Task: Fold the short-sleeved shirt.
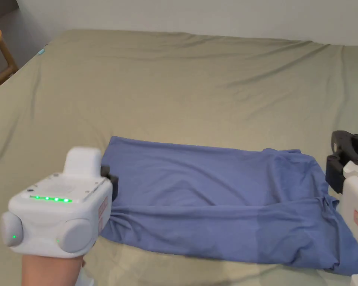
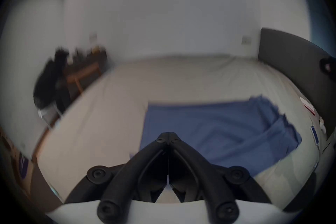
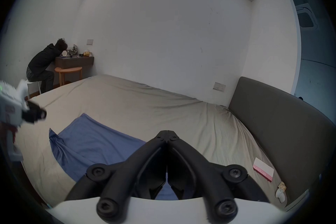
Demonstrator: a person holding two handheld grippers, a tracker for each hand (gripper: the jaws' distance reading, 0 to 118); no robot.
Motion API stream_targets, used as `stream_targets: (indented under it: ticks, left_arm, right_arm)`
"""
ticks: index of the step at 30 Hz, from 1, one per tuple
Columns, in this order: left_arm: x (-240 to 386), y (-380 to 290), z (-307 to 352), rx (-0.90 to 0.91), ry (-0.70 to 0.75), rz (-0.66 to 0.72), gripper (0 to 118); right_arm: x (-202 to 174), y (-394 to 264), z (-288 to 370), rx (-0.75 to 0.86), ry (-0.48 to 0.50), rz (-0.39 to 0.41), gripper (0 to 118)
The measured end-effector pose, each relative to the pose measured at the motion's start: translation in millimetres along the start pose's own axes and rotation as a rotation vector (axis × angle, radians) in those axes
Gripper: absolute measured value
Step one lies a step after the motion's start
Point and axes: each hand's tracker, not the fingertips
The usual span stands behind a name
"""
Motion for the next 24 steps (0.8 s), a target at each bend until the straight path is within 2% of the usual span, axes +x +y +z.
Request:
stream_targets:
  ticks: [3, 4, 5, 6, 7, 9, 10, 14, 16, 17, 19, 20, 21, 22, 23, 24]
  left_arm:
    - [-28, -51, -51, -0.228, 0.039, 0.113, 1]
    - [-35, -63, -60, -0.244, 0.057, 0.138, 16]
    - [-44, -74, -72, -0.245, 0.074, 0.165, 16]
    - [-49, -80, -82, -0.26, 0.103, 0.173, 23]
    - [-53, -81, -91, -0.284, 0.103, 0.164, 41]
    - [-56, -79, -104, -0.283, 0.089, 0.129, 101]
    - [-56, -75, -107, -0.259, 0.113, 0.116, 108]
    - [-58, -56, -126, -0.237, 0.133, 0.12, 106]
    - [-55, -56, -144, -0.325, 0.116, 0.076, 92]
    - [-54, -56, -143, -0.303, 0.08, 0.101, 91]
    - [-52, -48, -139, -0.297, 0.074, 0.104, 70]
    - [-48, -45, -136, -0.289, 0.026, 0.098, 53]
    - [-36, -45, -124, -0.281, 0.013, 0.084, 24]
    - [-29, -43, -122, -0.285, -0.017, 0.068, 9]
    - [-20, -42, -119, -0.282, 0.008, 0.035, 9]
    - [-13, -40, -114, -0.275, 0.07, -0.021, 9]
  right_arm:
    - [8, -13, -4, -0.05, -0.015, 0.005, 1]
    - [11, -17, -6, -0.069, -0.022, 0.01, 1]
    - [15, -21, -7, -0.086, -0.029, 0.012, 1]
    - [18, -25, -9, -0.101, -0.033, 0.011, 1]
    - [21, -29, -10, -0.114, -0.037, 0.01, 1]
    - [27, -35, -13, -0.139, -0.053, 0.012, 1]
    - [28, -38, -14, -0.149, -0.061, 0.017, 1]
    - [34, -49, -16, -0.193, -0.076, 0.034, 1]
    - [35, -54, -18, -0.217, -0.078, 0.041, 1]
    - [36, -57, -20, -0.232, -0.08, 0.048, 1]
    - [39, -64, -23, -0.254, -0.083, 0.053, 1]
    - [41, -68, -25, -0.264, -0.083, 0.05, 1]
    - [43, -72, -29, -0.281, -0.081, 0.041, 1]
    - [46, -77, -35, -0.31, -0.08, 0.03, 1]
    - [50, -83, -42, -0.368, -0.08, 0.018, 3]
    - [55, -91, -53, -0.437, -0.074, -0.002, 21]
